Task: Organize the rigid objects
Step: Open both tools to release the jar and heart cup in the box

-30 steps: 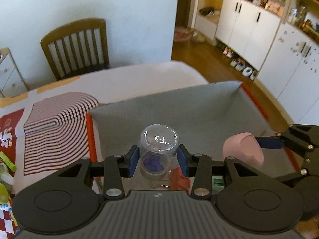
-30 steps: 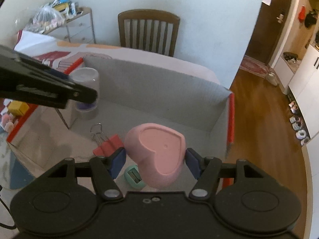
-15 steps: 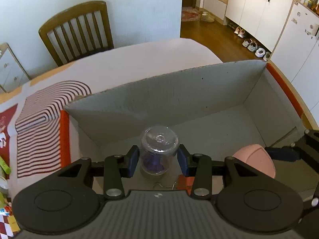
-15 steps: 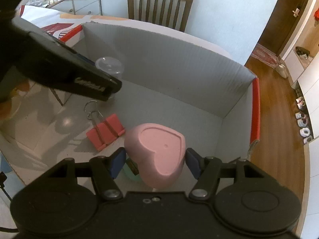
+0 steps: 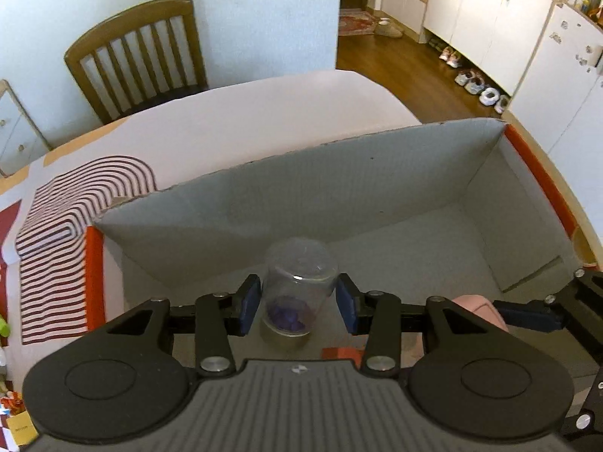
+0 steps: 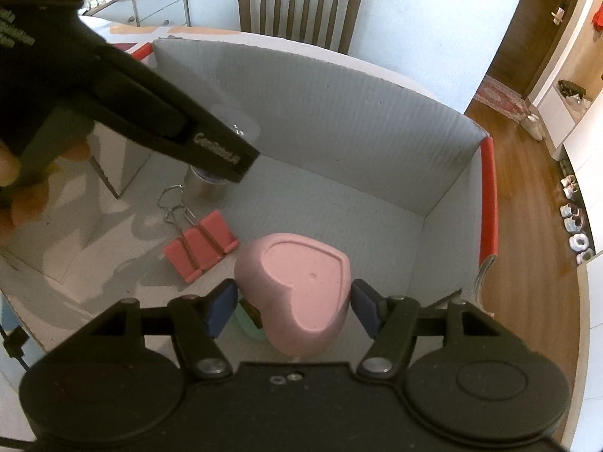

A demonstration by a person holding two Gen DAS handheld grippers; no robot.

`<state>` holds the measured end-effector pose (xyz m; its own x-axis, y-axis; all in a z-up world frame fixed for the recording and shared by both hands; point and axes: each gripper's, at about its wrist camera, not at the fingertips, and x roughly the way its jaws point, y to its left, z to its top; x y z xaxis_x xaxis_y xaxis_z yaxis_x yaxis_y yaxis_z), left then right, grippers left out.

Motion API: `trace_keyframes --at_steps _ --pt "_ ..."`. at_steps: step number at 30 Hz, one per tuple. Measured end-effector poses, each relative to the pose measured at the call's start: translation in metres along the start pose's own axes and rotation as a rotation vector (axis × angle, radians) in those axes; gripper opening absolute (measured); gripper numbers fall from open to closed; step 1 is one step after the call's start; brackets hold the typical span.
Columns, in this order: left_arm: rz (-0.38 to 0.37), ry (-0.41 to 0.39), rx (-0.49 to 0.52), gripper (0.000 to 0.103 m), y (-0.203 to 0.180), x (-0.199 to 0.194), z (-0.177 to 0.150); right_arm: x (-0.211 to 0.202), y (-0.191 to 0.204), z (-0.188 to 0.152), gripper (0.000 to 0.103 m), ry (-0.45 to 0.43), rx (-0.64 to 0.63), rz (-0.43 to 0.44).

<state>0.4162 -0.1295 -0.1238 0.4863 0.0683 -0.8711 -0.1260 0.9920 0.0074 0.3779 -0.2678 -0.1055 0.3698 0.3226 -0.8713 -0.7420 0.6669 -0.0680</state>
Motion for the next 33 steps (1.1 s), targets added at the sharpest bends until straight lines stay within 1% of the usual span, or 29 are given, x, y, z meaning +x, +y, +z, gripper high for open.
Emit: trace_keyframes --at_steps 1,2,3,7,9,10,11,15,19,22,25,33 --pt "-0.002 -0.003 0.003 0.051 -0.001 -0.001 0.0 -0.001 -0.001 0.0 0.065 -0.003 0.005 0.004" --pt "-0.001 -0.008 0.005 0.061 -0.002 -0.002 0.0 -0.001 -0.002 0.0 0.065 -0.006 0.009 0.007" --pt "-0.002 -0.016 0.007 0.067 -0.003 -0.004 -0.001 -0.003 -0.002 0.0 0.066 -0.009 0.012 0.01" --pt "-0.005 -0.044 0.004 0.068 -0.003 -0.014 -0.002 -0.009 -0.005 0.0 0.068 -0.028 0.012 0.013" --pt "-0.011 -0.056 -0.007 0.068 0.001 -0.019 -0.003 -0.013 -0.004 -0.001 0.072 -0.04 0.014 0.017" --pt "-0.014 -0.062 -0.013 0.068 0.003 -0.022 -0.003 -0.015 -0.004 -0.001 0.077 -0.047 0.013 0.016" --pt "-0.016 -0.068 -0.02 0.068 0.004 -0.025 -0.004 -0.017 -0.003 -0.002 0.079 -0.054 0.011 0.01" --pt "-0.03 -0.097 -0.047 0.068 0.011 -0.042 -0.008 -0.028 -0.006 -0.002 0.079 -0.068 0.03 0.002" --pt "-0.036 -0.126 -0.061 0.068 0.02 -0.058 -0.013 -0.041 -0.011 -0.004 0.079 -0.082 0.063 0.012" --pt "-0.046 -0.156 -0.066 0.068 0.023 -0.076 -0.019 -0.05 -0.011 -0.005 0.081 -0.101 0.07 0.016" --pt "-0.052 -0.187 -0.066 0.068 0.026 -0.094 -0.027 -0.059 -0.007 -0.006 0.082 -0.115 0.07 0.008" --pt "-0.062 -0.253 -0.088 0.068 0.046 -0.136 -0.049 -0.084 0.014 -0.007 0.084 -0.166 0.07 0.034"
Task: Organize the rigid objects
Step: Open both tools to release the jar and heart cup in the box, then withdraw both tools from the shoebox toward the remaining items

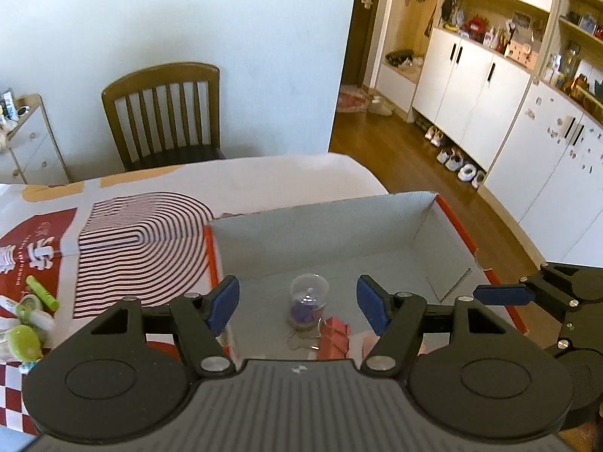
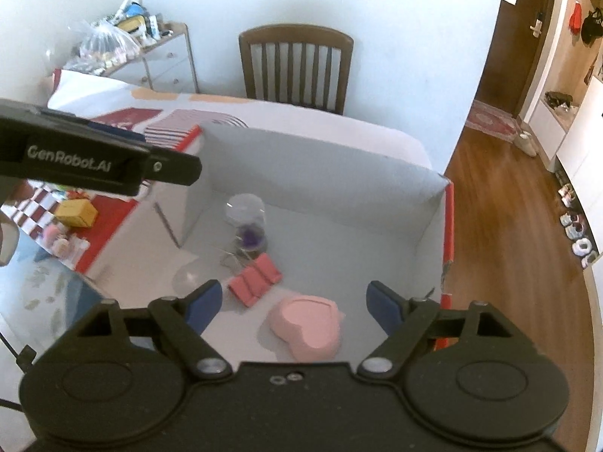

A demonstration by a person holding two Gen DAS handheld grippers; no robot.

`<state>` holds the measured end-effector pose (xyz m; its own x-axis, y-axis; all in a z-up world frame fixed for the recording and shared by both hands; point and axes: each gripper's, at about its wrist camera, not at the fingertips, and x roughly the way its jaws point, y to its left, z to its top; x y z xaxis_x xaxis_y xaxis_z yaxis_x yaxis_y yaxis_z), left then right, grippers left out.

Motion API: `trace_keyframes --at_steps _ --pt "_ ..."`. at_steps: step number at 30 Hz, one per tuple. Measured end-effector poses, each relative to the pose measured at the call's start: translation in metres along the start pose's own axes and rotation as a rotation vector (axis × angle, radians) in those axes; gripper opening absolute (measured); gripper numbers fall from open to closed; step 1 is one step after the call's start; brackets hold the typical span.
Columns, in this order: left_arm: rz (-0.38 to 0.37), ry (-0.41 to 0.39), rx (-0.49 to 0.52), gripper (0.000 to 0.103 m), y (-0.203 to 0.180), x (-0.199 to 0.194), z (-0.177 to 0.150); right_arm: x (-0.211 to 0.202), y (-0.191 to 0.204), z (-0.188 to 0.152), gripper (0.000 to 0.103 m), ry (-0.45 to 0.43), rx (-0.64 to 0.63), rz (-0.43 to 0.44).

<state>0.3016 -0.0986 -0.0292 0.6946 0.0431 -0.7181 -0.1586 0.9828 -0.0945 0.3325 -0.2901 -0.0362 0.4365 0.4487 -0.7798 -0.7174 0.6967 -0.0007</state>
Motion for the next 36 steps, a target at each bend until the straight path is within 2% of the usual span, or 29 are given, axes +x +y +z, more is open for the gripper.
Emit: trace_keyframes --at_steps 14,18,32,36 --pt "-0.055 -0.075 -0.025 0.068 0.053 -0.068 -0.034 -0.03 0.059 0.003 0.087 -0.066 0.056 0.009" --pt "-0.042 -0.094 -0.012 0.076 0.077 -0.086 -0.048 -0.036 0.08 0.004 0.09 -0.093 0.085 0.013" --pt "0.026 -0.111 -0.036 0.08 0.177 -0.131 -0.094 -0.033 0.171 0.006 0.1 -0.144 0.088 0.066" --pt "0.037 -0.112 -0.064 0.084 0.205 -0.137 -0.102 -0.027 0.199 0.007 0.101 -0.148 0.067 0.08"
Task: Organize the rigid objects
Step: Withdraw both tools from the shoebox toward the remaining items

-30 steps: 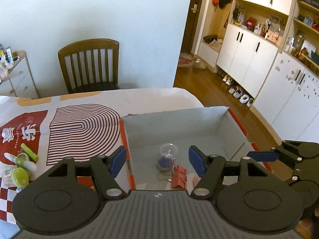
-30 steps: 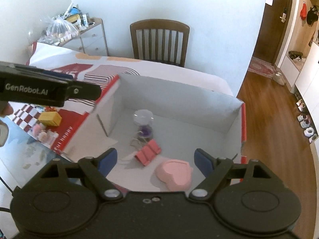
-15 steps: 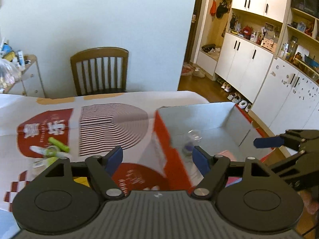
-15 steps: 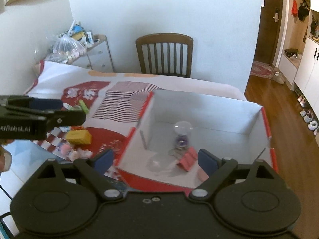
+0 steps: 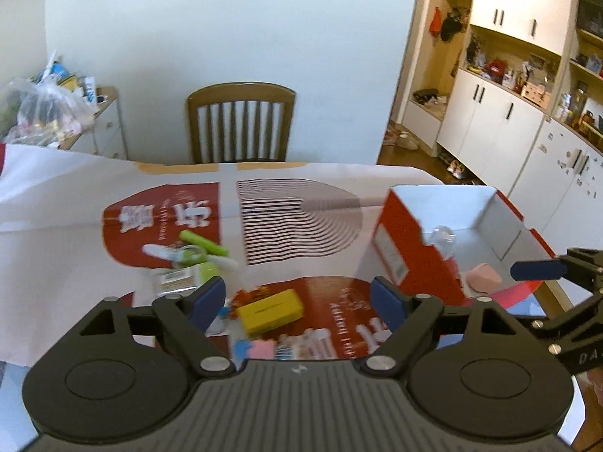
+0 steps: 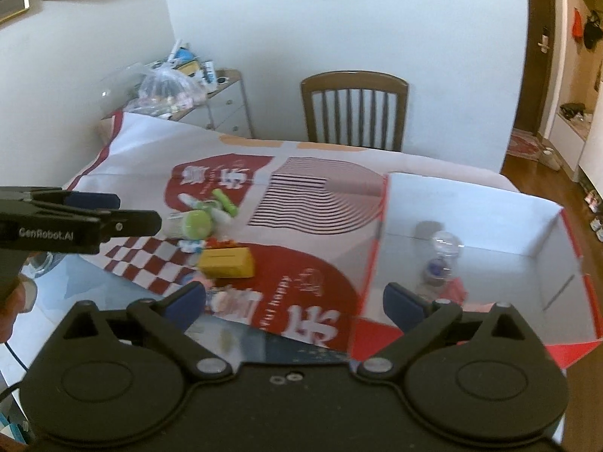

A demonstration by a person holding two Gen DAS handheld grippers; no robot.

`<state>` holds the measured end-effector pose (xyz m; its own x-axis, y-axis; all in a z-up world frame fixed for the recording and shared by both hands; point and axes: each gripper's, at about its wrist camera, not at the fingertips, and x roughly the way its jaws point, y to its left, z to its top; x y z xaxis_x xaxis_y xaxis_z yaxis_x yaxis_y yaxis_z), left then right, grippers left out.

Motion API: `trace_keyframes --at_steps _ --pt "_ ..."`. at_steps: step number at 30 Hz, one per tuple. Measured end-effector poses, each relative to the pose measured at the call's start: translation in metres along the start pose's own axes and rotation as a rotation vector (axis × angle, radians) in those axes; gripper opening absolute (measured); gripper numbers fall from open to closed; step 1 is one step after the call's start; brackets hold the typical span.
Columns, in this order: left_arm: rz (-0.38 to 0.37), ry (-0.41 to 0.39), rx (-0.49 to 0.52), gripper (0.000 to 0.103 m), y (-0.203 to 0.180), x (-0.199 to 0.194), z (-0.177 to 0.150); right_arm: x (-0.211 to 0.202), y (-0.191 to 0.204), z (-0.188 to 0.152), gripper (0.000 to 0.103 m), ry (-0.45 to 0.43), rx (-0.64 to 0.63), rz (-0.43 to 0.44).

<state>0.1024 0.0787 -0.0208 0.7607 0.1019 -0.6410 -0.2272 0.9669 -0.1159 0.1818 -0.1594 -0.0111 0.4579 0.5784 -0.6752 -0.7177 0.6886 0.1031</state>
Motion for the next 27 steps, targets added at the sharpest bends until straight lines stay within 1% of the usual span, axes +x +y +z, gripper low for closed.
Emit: trace_keyframes --at_steps 6,10,11,12,14,16,20,25,27 --pt "0.016 0.005 -0.051 0.085 0.044 -0.001 -0.009 0.013 0.035 0.001 0.101 0.001 -0.031 0.044" --pt "0.002 0.011 -0.081 0.085 0.067 0.002 -0.016 0.025 0.053 0.0 0.101 0.011 -0.053 0.063" --pt "0.006 0.011 -0.082 0.088 0.07 0.003 -0.017 0.029 0.057 0.0 0.101 0.014 -0.058 0.064" --pt "0.011 0.006 -0.081 0.096 0.074 0.004 -0.019 0.031 0.06 0.0 0.101 0.016 -0.062 0.066" --pt "0.026 -0.007 -0.077 0.103 0.081 0.005 -0.023 0.039 0.068 -0.001 0.101 0.029 -0.069 0.072" --pt "0.048 -0.012 -0.078 0.103 0.088 0.009 -0.026 0.047 0.074 -0.002 0.101 0.038 -0.075 0.075" --pt "0.067 -0.015 -0.105 0.103 0.101 0.02 -0.03 0.065 0.083 -0.004 0.101 0.06 -0.088 0.085" --pt "0.102 -0.007 -0.119 0.103 0.114 0.04 -0.028 0.091 0.095 -0.005 0.101 0.09 -0.116 0.081" --pt "0.105 -0.004 -0.124 0.103 0.118 0.049 -0.027 0.102 0.098 -0.006 0.1 0.106 -0.127 0.082"
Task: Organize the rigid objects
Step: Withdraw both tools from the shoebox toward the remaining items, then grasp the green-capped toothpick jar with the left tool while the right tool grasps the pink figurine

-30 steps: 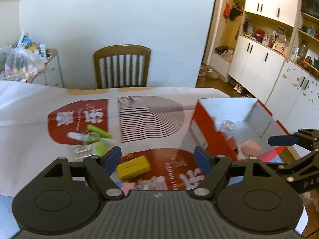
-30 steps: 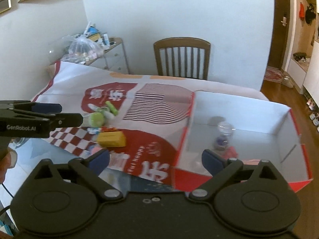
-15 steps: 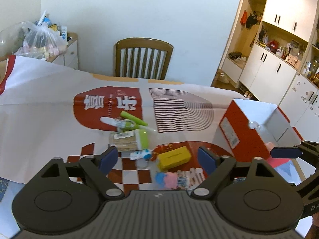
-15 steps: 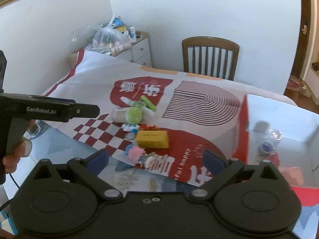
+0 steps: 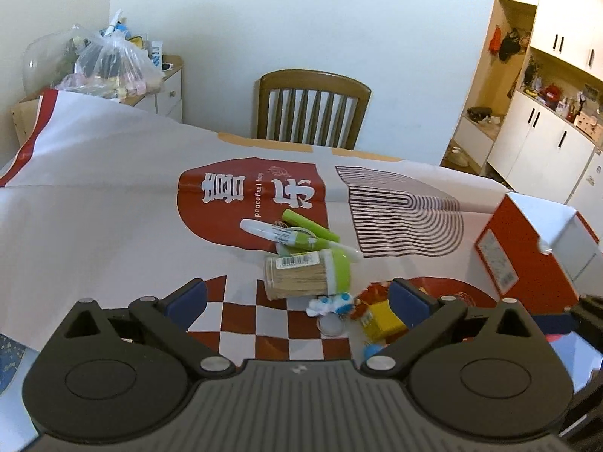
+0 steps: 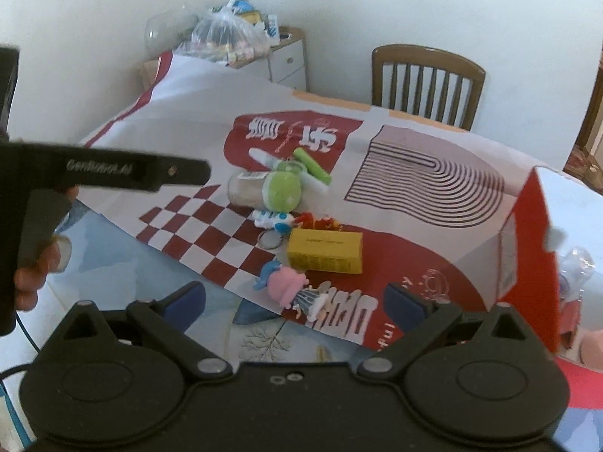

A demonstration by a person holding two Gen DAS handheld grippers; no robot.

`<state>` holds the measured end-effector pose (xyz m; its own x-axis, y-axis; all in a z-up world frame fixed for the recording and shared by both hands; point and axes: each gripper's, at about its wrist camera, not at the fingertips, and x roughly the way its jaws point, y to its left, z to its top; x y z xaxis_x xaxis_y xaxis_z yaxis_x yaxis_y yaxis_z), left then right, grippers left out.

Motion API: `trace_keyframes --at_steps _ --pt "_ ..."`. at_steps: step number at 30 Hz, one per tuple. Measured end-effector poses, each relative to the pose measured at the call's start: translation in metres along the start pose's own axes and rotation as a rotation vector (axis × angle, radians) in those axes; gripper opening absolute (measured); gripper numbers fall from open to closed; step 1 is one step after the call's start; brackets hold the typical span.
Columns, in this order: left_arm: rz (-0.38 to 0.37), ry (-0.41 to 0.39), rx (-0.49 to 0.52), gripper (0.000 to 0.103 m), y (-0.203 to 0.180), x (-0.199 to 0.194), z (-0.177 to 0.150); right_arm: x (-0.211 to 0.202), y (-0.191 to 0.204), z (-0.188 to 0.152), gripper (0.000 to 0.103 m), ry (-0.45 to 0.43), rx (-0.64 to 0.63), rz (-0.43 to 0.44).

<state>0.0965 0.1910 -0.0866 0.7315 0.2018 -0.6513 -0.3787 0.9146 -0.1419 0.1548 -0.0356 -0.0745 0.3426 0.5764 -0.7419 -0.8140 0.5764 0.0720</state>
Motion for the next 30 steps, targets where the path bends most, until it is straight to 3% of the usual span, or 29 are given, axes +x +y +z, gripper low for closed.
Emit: trace_keyframes --at_steps 14,22,30 --pt "-0.04 0.078 -0.04 0.103 0.0 0.077 0.004 0.059 0.01 0.0 0.095 0.104 -0.071 0.012" --pt "-0.023 0.11 -0.027 0.103 -0.003 0.108 0.012 0.081 0.014 0.001 0.094 0.129 -0.105 0.023" --pt "-0.011 0.138 -0.029 0.103 -0.004 0.126 0.008 0.099 0.014 0.002 0.079 0.157 -0.123 0.022"
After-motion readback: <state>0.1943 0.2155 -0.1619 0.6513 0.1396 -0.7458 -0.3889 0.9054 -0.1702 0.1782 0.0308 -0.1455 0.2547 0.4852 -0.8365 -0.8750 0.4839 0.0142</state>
